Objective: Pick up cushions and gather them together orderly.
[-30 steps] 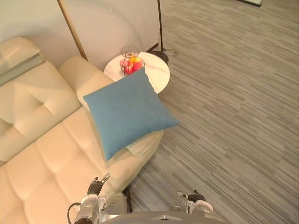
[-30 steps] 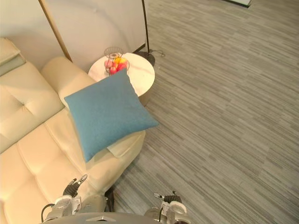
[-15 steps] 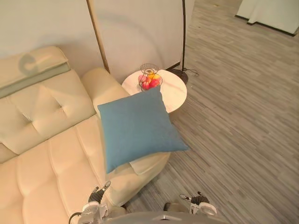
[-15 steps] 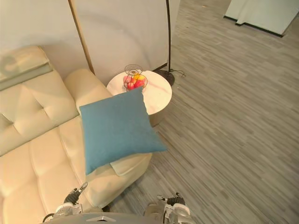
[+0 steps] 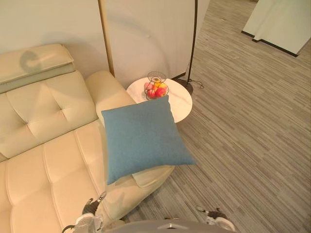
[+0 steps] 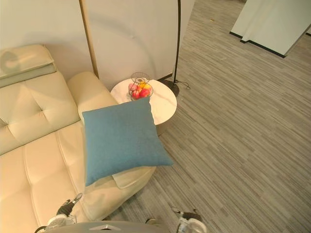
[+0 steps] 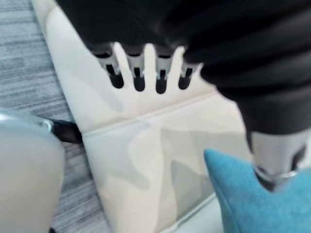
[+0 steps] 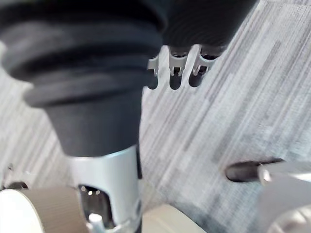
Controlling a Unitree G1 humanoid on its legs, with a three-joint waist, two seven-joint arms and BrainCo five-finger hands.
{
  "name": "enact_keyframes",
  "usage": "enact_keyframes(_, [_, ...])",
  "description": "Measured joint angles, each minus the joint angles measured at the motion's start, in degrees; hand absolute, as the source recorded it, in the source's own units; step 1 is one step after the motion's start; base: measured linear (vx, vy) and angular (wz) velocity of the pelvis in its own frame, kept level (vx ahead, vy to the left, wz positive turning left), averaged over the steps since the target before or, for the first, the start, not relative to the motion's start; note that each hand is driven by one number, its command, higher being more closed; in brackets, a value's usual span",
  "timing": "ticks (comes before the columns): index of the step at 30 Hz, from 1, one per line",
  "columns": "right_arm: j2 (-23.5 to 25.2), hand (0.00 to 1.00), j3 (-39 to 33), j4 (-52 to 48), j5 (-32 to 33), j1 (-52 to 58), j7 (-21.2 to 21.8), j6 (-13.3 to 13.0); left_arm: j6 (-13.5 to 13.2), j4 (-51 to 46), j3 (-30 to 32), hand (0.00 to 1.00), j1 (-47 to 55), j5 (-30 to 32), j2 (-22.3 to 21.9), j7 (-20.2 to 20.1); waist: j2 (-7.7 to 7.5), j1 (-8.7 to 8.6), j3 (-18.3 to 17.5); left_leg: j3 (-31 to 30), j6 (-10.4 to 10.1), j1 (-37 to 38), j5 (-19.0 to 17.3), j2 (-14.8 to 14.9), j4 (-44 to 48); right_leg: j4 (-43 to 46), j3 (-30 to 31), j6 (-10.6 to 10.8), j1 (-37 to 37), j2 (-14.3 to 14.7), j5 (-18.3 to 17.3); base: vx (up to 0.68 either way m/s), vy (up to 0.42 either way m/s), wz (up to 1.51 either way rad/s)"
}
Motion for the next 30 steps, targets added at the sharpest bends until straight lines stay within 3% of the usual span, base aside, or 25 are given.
enact_keyframes(2, [-1.22,0.00,-0.38,-3.87,1.05,0.03,-0.41,-0.15,-0.06,-2.25,1.37,0.00,0.39,-1.04,0.18,0.15,0.32,-0.10,-0.27,0.00,-0.05,0.03,0.30,0.03,-0.34,-0.39,0.03,0.02,0.01,0.06,0.38,-0.08,-0.005,-0.03])
enact_keyframes(4, [-1.43,0.00,1.89,-12.47,1.30,-1.62,-0.80,-0.50,-0.32,-11.64,1.21,0.00,1.25,-4.69,0.07,1.39,0.59,0.00,-0.43,0.04,-0.08,-0.21,0.50,0.09,-0.45,-1.33,0.22,-0.07,0.02,0.23,1.30,-0.09,-0.005,-0.04])
enact_keyframes(9, [-1.75,0.00,5.12,-14.66,2.78,-2.75,-0.30,-2.28,-1.72,-15.07,-0.01,0.00,1.09,-5.24,0.08,1.99,0.76,0.03,-0.66,0.00,0.01,-0.41,0.60,-0.08,-0.54,-1.84,0.16,0.00,0.03,0.13,1.49,0.00,0.000,0.00])
enact_keyframes(14, [-4.80,0.00,15.42,-22.82,4.32,-4.22,1.12,-2.54,-2.44,-23.50,-8.36,0.00,1.14,-6.25,-0.03,2.48,1.17,-0.10,-0.89,-1.40,0.22,-2.27,0.99,-0.41,-0.48,-2.85,-0.90,0.21,-1.02,-0.09,2.32,0.01,0.004,0.10])
enact_keyframes(19, [-5.62,0.00,21.10,-23.87,4.26,-10.84,2.92,-3.58,-2.78,-24.51,-14.88,0.00,-2.31,-6.22,-0.64,2.41,1.02,-0.01,-0.28,-3.12,0.06,-4.45,1.80,-0.55,-0.27,-3.04,-2.91,-0.09,-1.95,-0.17,2.57,-0.02,-0.010,0.20])
enact_keyframes(30, [-7.71,0.00,28.19,-23.65,3.11,-23.37,2.24,-3.44,-2.76,-24.70,-22.81,0.00,-12.30,-5.31,-1.46,4.03,2.14,1.15,8.19,-5.22,-0.27,-15.27,6.31,-0.65,-0.11,1.74,-4.52,-0.99,-13.19,-0.83,3.66,-0.10,-0.013,0.11])
